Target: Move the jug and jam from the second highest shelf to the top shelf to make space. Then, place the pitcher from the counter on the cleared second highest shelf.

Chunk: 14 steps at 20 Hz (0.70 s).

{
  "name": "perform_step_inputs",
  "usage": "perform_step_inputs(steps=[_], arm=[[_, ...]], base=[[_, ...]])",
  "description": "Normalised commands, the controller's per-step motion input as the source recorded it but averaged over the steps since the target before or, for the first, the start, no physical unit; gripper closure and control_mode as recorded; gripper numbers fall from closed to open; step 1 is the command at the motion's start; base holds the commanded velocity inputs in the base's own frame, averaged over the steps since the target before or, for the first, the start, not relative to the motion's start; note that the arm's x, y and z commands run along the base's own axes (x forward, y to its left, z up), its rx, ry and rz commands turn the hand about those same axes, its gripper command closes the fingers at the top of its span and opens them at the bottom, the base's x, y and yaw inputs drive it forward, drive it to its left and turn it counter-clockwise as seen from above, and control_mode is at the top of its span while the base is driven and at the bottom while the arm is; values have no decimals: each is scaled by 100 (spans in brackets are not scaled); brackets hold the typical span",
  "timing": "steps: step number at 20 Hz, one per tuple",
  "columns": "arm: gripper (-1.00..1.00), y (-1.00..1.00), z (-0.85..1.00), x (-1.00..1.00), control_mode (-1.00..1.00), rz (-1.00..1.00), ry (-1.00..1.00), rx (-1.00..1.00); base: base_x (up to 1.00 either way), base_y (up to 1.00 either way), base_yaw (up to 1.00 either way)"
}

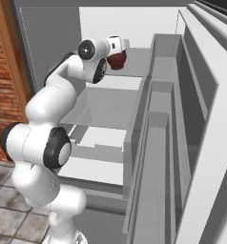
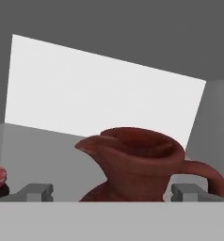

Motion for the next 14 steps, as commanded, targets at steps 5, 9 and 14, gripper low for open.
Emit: perform_step_inputs(steps=[5, 9, 14], arm=[[-100, -5, -44, -18, -100, -2, -1, 8], [-100, 0, -60, -1, -100, -3, 0, 24], [-100, 0, -52, 0, -100, -4, 0, 35]], base=[[0, 0, 0], [0, 0, 0], [0, 0, 0]])
